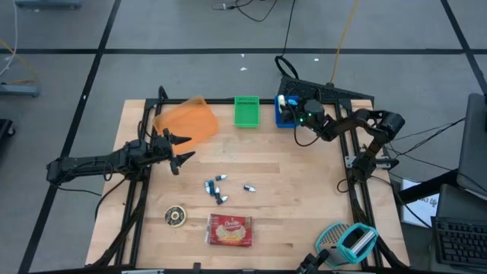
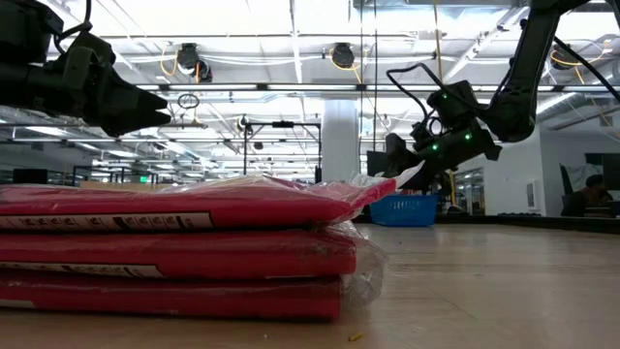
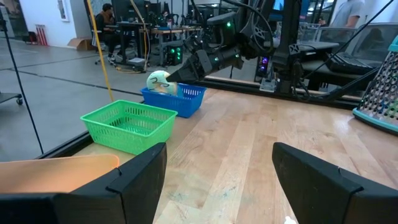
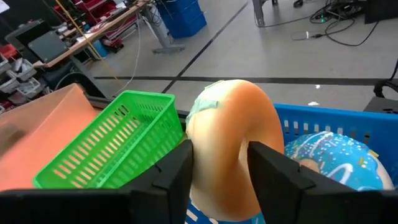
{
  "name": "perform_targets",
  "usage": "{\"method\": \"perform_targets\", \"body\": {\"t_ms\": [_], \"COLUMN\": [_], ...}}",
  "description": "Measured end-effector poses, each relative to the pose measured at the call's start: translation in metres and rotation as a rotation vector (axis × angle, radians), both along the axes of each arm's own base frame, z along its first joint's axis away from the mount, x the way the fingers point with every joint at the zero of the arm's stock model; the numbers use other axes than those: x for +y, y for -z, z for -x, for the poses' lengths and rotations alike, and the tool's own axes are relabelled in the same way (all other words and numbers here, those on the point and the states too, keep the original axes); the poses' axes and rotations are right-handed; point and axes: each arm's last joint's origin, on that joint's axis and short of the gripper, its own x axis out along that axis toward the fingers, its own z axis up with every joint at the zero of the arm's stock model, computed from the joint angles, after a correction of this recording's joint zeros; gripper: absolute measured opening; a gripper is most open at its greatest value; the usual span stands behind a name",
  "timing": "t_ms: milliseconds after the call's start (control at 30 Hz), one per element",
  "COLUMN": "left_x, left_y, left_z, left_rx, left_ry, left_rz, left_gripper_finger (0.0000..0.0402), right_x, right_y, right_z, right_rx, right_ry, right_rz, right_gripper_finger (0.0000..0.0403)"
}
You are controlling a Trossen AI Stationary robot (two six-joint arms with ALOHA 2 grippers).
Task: Pick & Place Food Item
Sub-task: Put the light blue doughnut into the blue bin
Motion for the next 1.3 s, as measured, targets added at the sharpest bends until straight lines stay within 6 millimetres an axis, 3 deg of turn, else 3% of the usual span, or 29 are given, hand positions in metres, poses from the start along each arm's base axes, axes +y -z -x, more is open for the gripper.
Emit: {"method": "perform_targets", "body": {"t_ms": [533,933,1300], "left_x": [0.0,0.0,0.0], "left_y": [0.0,0.0,0.0], "left_z": [0.0,0.0,0.0], "left_rx": [0.0,0.0,0.0], "left_ry": [0.0,0.0,0.0], "left_rz": [0.0,0.0,0.0], "left_gripper_finger": [0.0296,0.0296,0.0296], "right_x": [0.0,0.014,0.021], "right_y": [-0.002,-0.035,-0.027], "right_z": [0.001,0.013,0.017], "right_rx": [0.057,0.239,0.372], "right_ry": [0.003,0.043,0.016], "right_rz": [0.043,0.134,0.076], "right_gripper_finger": [0.0138,0.0134,0.013]}}
